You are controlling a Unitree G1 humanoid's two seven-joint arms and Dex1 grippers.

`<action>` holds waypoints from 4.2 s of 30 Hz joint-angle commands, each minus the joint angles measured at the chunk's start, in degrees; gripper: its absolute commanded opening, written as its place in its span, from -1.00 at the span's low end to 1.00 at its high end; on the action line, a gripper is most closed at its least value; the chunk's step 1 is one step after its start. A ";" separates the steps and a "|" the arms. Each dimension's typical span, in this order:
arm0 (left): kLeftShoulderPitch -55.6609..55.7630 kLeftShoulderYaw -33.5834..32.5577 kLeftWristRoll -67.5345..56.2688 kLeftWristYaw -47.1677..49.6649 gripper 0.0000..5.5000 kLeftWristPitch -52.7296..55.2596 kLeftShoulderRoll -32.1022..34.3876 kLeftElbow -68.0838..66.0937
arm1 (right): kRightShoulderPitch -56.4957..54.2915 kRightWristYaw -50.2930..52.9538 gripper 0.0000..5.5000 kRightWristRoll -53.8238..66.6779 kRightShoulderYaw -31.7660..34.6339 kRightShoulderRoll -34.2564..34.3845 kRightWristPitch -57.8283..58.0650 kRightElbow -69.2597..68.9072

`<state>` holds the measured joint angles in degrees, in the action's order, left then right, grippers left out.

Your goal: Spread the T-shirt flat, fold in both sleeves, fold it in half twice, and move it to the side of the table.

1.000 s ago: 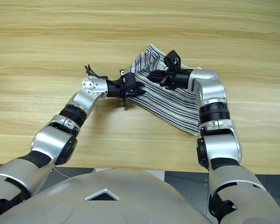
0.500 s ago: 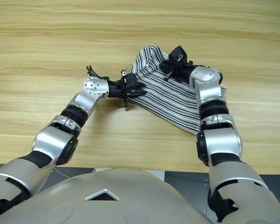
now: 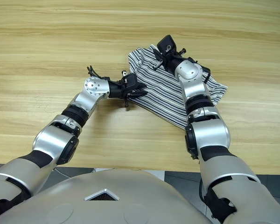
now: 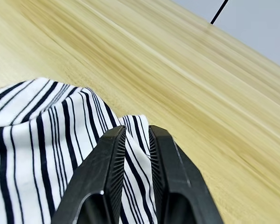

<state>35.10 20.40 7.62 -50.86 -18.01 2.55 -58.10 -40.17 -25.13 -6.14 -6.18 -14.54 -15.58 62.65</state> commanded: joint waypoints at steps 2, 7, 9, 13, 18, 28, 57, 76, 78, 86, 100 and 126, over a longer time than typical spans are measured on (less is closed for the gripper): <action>-0.48 -0.39 0.76 -0.79 -0.59 1.30 1.67 -0.75 | -3.51 0.29 -0.68 0.26 2.27 -4.23 -0.64 1.53; -2.10 -1.42 1.17 -2.34 -0.59 1.31 7.75 -0.42 | -5.09 -0.04 -0.68 0.47 4.13 -7.72 -0.43 3.51; -4.68 -0.91 2.61 -2.35 -0.59 0.86 11.47 -2.73 | -5.57 -0.07 -0.68 0.74 4.87 -8.73 -0.53 3.75; -10.05 0.52 5.04 -1.41 -0.59 -1.09 17.53 -6.58 | -6.08 -0.83 -0.68 -0.21 4.59 -10.43 -0.71 4.05; -7.94 7.96 15.23 6.67 -0.59 -5.74 27.32 -8.96 | -4.29 -2.78 -0.68 -4.00 0.81 -11.39 -1.94 4.39; 7.49 8.95 19.94 21.31 -0.59 -16.22 32.46 -6.07 | 2.62 -6.25 -0.68 -21.04 -17.49 -12.01 -12.11 4.79; 7.80 7.01 20.17 25.76 -0.59 -21.44 25.53 -7.27 | 30.06 -40.19 -0.68 6.34 -18.91 -18.33 -3.96 -56.20; 6.83 7.82 21.28 24.23 -0.59 -21.39 20.55 -6.99 | 24.83 -28.68 0.06 -15.17 -30.17 -18.82 -30.23 -45.14; 6.58 8.00 21.55 24.33 -0.59 -20.85 20.25 -7.72 | 25.33 -28.45 0.06 -15.00 -31.37 -18.18 -30.00 -45.65; 2.17 10.57 23.39 25.28 -0.59 -19.21 19.51 -11.74 | 23.17 -15.36 0.06 -24.40 -32.48 -10.86 -25.87 -39.18; 0.54 11.44 23.23 24.97 -0.59 -19.86 17.17 -11.58 | 20.53 -11.51 0.06 -26.37 -36.33 -5.71 -22.84 -31.39; 0.92 7.77 15.68 15.14 -0.59 -20.52 15.65 -7.47 | 22.84 -25.36 -0.94 -11.78 -36.54 -4.39 -18.47 -32.82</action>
<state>39.44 28.33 24.87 -28.66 -39.72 19.21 -66.27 -20.64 -45.59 -17.27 -40.77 -15.85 -37.15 30.04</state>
